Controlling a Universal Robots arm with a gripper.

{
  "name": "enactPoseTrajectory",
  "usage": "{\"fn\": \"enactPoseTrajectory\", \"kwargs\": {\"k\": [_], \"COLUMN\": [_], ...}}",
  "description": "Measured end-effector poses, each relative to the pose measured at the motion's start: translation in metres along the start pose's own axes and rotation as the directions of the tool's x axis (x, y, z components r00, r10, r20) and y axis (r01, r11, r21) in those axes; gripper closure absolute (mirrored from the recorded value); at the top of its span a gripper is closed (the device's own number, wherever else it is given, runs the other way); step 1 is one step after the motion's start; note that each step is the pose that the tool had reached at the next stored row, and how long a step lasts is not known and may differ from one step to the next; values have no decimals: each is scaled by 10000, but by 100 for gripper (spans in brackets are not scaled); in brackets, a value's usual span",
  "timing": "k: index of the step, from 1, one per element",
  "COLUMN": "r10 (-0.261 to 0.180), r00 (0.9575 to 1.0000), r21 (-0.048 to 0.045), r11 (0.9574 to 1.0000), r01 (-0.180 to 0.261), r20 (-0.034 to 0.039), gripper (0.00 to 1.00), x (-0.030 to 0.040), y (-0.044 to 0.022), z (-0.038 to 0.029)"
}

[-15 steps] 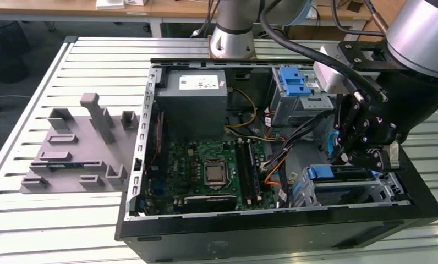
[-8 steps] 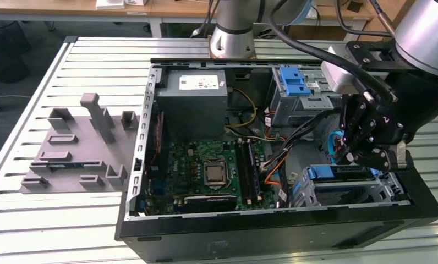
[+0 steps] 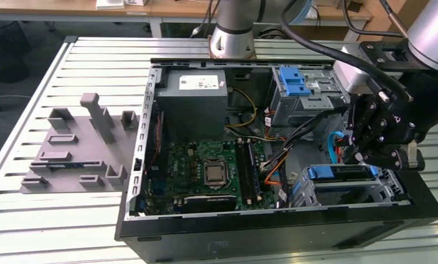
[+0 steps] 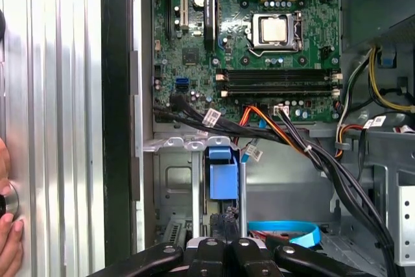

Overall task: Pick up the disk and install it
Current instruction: 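Insert the first disk wire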

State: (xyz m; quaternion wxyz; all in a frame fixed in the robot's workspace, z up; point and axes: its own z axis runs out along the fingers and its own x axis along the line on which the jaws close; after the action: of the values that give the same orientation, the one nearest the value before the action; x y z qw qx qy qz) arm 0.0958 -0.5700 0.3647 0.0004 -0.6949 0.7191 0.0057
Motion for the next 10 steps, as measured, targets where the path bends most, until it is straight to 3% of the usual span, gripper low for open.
{"fn": "enactPoseTrajectory", "kwargs": {"k": [5, 10], "r10": [-1, 0], "r00": [10000, 10000], "r21": [-3, -7], "r11": [10000, 10000], "r01": [1, 0], "r20": [0, 1], "gripper": [89, 89], "x": [-4, -3], "y": [-66, -68], "z": [-1, -16]}}
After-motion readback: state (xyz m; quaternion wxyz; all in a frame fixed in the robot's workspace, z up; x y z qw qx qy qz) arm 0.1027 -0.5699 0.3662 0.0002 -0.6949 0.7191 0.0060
